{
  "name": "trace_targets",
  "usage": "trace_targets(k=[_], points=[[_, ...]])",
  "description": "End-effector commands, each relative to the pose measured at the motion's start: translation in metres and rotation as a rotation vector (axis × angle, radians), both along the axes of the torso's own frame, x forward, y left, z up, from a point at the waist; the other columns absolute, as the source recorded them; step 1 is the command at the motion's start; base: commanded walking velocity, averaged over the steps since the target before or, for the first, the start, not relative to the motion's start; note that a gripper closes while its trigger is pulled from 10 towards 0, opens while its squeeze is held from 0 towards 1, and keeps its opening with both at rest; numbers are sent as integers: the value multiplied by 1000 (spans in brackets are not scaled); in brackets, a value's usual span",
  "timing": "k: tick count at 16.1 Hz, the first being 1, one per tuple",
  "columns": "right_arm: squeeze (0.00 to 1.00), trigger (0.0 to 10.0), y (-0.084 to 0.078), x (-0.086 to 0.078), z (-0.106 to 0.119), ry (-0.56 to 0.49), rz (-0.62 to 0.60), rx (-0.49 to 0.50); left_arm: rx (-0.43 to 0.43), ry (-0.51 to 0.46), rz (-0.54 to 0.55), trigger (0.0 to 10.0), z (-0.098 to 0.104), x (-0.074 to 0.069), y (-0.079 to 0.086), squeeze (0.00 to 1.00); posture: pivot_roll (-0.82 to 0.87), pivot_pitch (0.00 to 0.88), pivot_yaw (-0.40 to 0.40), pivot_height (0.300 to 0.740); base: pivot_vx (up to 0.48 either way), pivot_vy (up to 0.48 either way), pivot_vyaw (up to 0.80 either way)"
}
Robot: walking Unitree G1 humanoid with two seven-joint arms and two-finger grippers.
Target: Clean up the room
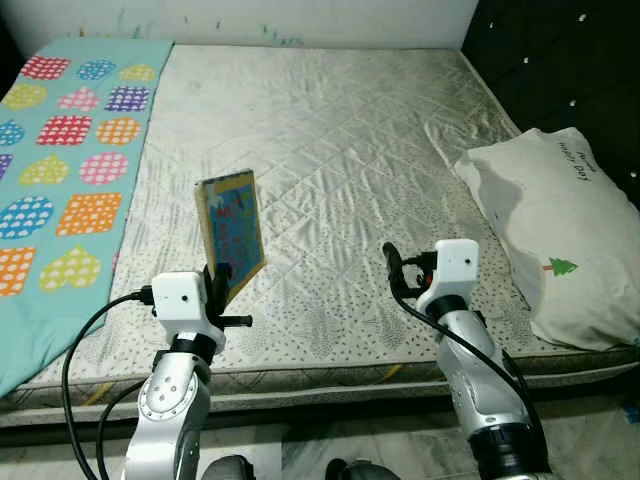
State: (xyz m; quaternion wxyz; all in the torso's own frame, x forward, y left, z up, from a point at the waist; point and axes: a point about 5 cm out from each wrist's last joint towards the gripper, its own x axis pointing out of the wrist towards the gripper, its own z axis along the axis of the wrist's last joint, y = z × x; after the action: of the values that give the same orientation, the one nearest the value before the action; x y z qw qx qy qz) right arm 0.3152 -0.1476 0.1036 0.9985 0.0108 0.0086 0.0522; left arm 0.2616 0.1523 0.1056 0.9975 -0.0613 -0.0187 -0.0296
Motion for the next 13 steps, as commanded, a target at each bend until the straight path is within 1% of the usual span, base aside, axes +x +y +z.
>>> trace_targets(k=[1,2,3,5,7,8,9,10,11,13], points=[[0,10000,-10,-3,4,-18,-33,-12,15,-29,-1,10000,3,3,2,0,65,130,-21,740,0,0,0],[0,10000,-14,-5,4,-18,-39,-21,17,-30,2,10000,3,4,3,0,61,123,-24,740,0,0,0],[0,10000,-19,-8,4,-17,-38,-39,18,-35,7,10000,3,8,3,0,42,96,-39,740,0,0,0],[0,10000,-19,-7,8,-28,-21,-67,16,-51,3,10000,6,16,1,0,19,78,-54,740,0,0,0],[0,10000,-10,-4,15,-56,26,-117,16,-85,-16,10000,11,26,-4,0,-16,58,-81,740,0,0,0],[0,10000,-7,0,18,-63,38,-125,18,-97,-25,10000,13,30,-5,0,-26,58,-94,740,0,0,0],[0,10000,0,5,23,-73,67,-136,42,-107,-27,10000,16,37,-7,0,-30,51,-114,740,0,0,0],[0,10000,4,7,26,-79,90,-147,57,-120,-16,10000,18,41,-7,0,-24,47,-117,740,0,0,0],[0,10000,8,10,25,-75,99,-143,45,-129,10,10000,19,41,-2,0,-7,31,-91,740,0,0,0],[0,10000,11,13,22,-76,89,-121,35,-121,27,10000,15,38,2,0,0,23,-70,740,0,0,0]])
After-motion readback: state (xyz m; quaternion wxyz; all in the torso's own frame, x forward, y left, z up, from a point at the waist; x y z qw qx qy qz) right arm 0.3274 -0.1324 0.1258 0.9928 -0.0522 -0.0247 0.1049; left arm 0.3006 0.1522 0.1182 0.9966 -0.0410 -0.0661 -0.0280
